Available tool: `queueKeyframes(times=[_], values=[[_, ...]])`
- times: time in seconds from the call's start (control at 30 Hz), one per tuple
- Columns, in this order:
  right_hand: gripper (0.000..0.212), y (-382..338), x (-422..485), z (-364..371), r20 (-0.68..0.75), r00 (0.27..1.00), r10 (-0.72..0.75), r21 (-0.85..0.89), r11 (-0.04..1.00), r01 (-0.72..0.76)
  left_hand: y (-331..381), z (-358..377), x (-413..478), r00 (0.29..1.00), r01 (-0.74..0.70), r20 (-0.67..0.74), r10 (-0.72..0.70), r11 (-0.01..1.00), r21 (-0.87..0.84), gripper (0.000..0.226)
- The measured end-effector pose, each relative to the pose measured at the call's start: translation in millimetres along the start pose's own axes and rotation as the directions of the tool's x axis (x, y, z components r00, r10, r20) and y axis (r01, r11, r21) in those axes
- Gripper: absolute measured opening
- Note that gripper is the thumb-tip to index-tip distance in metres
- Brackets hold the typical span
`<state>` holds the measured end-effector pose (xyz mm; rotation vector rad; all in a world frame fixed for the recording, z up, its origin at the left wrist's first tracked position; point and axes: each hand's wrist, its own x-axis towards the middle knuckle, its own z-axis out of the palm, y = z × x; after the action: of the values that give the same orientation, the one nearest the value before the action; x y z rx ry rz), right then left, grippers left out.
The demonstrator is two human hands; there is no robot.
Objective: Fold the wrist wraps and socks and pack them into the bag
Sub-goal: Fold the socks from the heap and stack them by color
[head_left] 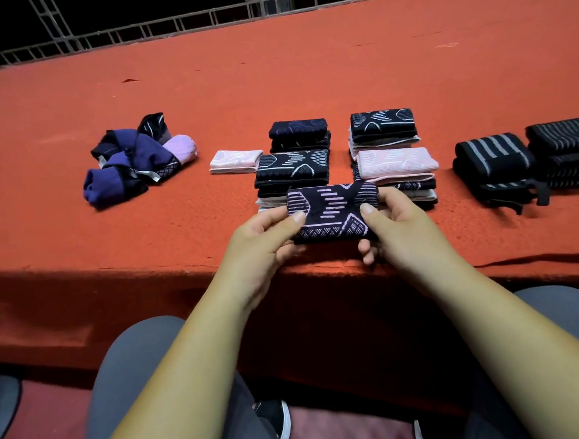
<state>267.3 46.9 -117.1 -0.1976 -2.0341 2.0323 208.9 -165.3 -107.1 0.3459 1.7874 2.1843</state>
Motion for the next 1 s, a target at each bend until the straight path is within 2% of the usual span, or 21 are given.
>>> queueKeyframes(times=[0.1,0.2,0.3,0.6,0.87,1.0], values=[[0.021,0,1,-1,0.032,0.999,0.037,0.075,0.996,-0.040,-4,0,1,0.999,-0.045,-0.002,0.045,0.996,0.078,0.039],[0.027,3,2,-1,0.088,0.995,0.053,0.113,0.992,-0.063,-5,-1,3,0.995,-0.078,-0.056,0.084,0.992,0.100,0.038],[0.028,5,1,-1,0.088,0.996,0.026,0.092,0.995,-0.035,-5,-3,4,0.992,-0.090,-0.081,0.101,0.989,0.121,0.036],[0.028,2,-2,3,0.079,0.997,-0.014,0.009,1.000,0.014,-9,-6,6,0.982,-0.019,-0.184,0.038,0.994,0.104,0.029],[0.047,-1,-5,4,0.121,0.993,0.007,-0.088,0.996,0.004,-7,-8,5,0.979,0.006,-0.202,0.010,0.997,0.077,0.030],[0.048,-1,-9,9,0.054,0.997,-0.053,-0.045,0.997,0.055,2,-8,-1,0.984,0.008,-0.179,-0.007,1.000,0.007,0.025]])
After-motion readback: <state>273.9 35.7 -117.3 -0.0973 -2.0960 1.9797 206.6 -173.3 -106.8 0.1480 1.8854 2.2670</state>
